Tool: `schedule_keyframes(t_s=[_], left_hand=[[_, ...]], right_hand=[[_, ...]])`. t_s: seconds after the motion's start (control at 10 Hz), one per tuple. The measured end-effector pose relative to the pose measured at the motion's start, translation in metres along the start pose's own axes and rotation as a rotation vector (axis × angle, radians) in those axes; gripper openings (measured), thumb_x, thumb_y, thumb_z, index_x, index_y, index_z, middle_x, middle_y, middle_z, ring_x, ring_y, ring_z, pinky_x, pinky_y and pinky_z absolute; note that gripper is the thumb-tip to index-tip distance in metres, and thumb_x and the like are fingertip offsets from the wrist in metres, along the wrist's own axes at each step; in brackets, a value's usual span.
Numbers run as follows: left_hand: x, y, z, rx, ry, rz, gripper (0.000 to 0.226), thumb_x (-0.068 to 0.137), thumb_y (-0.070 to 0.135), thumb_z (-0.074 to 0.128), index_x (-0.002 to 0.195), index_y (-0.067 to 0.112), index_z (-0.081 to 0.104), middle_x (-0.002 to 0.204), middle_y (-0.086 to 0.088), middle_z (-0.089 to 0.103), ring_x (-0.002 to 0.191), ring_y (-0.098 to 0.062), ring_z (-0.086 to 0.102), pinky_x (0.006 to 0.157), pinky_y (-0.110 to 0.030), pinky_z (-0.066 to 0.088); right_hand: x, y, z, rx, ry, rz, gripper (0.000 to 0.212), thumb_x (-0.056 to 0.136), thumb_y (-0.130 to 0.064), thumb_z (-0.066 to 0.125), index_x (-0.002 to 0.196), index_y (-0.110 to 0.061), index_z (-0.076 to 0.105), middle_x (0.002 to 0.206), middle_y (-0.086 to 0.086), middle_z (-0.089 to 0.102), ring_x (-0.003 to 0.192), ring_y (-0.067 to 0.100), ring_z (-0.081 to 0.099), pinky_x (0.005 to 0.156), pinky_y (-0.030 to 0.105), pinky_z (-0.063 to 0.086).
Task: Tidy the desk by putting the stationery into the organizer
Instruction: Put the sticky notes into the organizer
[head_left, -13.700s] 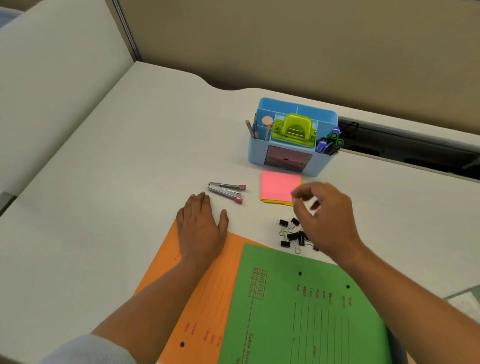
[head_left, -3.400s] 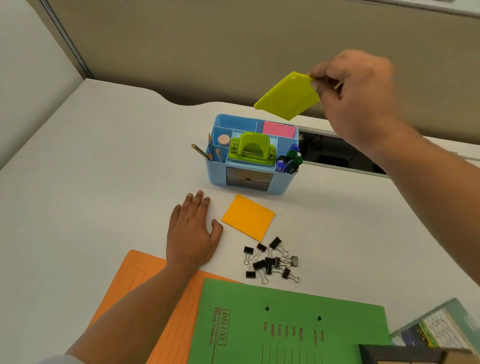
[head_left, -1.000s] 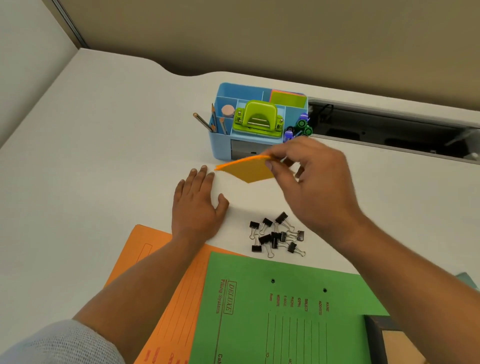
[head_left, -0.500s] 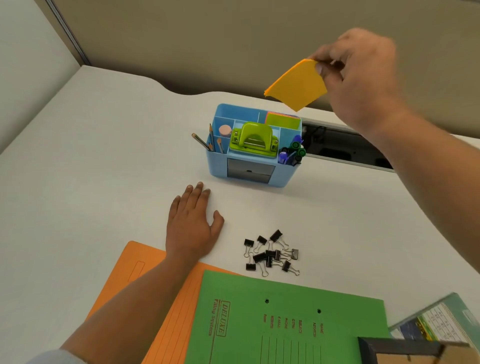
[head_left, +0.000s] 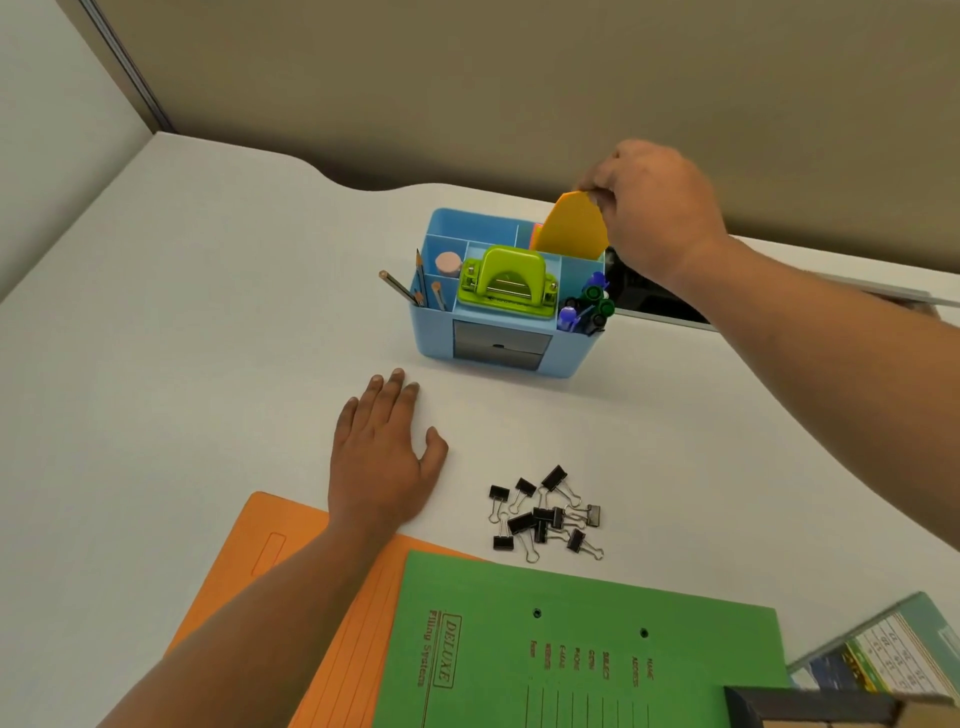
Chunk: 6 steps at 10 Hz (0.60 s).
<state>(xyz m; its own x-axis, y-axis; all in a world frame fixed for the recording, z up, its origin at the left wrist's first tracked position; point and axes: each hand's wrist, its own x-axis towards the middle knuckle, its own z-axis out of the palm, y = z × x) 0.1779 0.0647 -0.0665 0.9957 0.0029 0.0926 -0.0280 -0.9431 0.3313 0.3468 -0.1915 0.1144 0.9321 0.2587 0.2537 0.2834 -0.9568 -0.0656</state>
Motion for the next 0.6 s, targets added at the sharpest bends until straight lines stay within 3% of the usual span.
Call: schedule_keyframes(t_s=[0.3,0.6], left_hand=[[0.0,0.001,-0.001,-0.008,-0.003,-0.005,0.061,0.09,0.044,0.04,0.144,0.016,0.044,0.155,-0.001,0.035,0.146,-0.019,0.025,0.12,-0.041,0.018],[0.0,0.0,0.0,0.0,-0.004,0.002,0.061,0.09,0.046,0.037,0.144,0.016,0.044,0.156,-0.002,0.035,0.146,-0.02,0.025,0.12,-0.041,0.018]], right_hand=[[0.001,0.0,0.022,0.051,-0.099,0.031,0.031,0.1,-0.014,0.046,0.121,-0.022,0.066,0.115,0.009,0.064,0.104,0.032,0.058,0.084,0.043,0.051],[-0.018,0.01,0.028,0.287,0.063,0.287,0.025,0.095,-0.014,0.052,0.114,-0.016,0.068,0.112,0.004,0.07,0.102,0.02,0.063,0.092,0.028,0.048]])
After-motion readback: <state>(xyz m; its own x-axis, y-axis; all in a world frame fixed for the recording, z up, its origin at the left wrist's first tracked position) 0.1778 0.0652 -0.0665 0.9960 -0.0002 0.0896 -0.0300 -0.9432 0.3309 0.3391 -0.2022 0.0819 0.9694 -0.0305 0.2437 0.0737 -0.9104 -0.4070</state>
